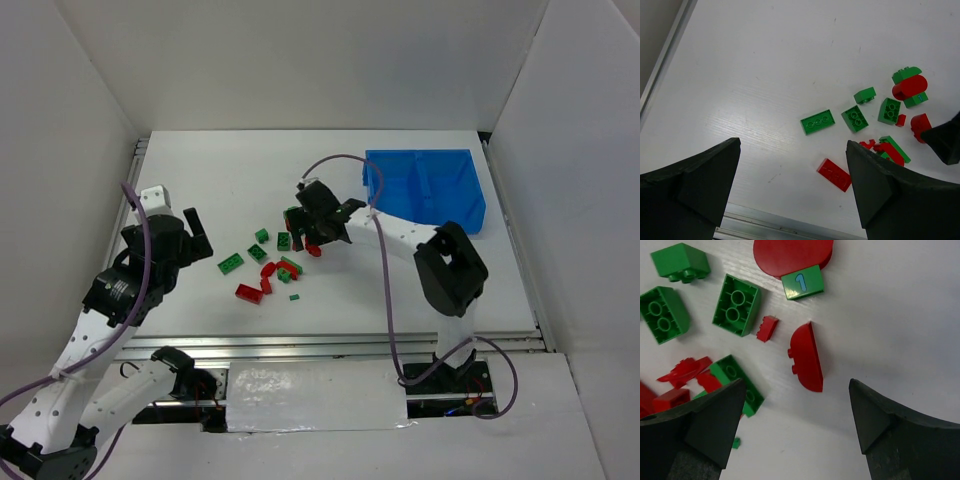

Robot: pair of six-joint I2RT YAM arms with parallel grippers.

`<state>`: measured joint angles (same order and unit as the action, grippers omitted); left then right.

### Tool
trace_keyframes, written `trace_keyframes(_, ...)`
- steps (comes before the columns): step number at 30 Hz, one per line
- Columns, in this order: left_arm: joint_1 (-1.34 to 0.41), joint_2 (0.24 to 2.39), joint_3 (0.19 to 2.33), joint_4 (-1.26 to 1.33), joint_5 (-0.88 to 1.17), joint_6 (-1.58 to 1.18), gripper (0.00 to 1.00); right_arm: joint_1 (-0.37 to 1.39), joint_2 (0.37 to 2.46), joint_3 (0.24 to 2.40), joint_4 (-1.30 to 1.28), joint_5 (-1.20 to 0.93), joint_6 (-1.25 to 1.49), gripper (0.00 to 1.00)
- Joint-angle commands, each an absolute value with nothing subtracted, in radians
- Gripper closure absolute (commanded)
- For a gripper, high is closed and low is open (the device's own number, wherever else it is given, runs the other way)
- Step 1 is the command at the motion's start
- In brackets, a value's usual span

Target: Sort the legos into containers by color

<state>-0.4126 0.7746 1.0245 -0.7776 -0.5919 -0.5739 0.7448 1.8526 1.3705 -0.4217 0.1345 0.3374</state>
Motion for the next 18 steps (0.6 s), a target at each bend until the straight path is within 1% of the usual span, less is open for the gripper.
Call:
trace_keyframes(1,-0.405,0.77,1.023,-0.73,-0.572,-0.546,0.0,0.755,1.917,1.482,-0.459,0.21,0.27,0.1)
trace_keyframes(3,-0.405,0.775,1.025,-0.732,-0.569,-0.543,0.01,0.755,1.966,1.512,-0.469,0.21,0.262,0.11)
trace_keyframes(4,-0.405,0.776,1.025,-0.732,-0.566,-0.543,0.0,0.755,1.979,1.525,-0.472,0.206,0.262,0.15)
trace_keyframes(8,-0.405,0.773,1.023,-0.726,-0.561,-0.54,0.0,0.756,2.032,1.526,-0.471,0.202,0.258,0.17)
trace_keyframes(10,-0.405,0.773,1.022,-0.726,-0.558,-0.538,0.0,0.756,2.04,1.52,-0.463,0.206,0.258,0.24)
trace_keyframes(14,-0.405,0.776,1.022,-0.723,-0.555,-0.535,0.0,0.755,2.077,1.539,-0.471,0.18,0.249,0.32)
trace_keyframes(16,-0.403,0.778,1.022,-0.724,-0.555,-0.537,0.01,0.753,2.08,1.54,-0.476,0.19,0.25,0.41)
trace_keyframes(17,-0.405,0.781,1.022,-0.723,-0.557,-0.537,0.0,0.753,2.066,1.533,-0.468,0.193,0.255,0.5)
trace_keyframes(18,-0.403,0.778,1.02,-0.721,-0.558,-0.537,0.01,0.753,2.056,1.525,-0.462,0.195,0.258,0.67)
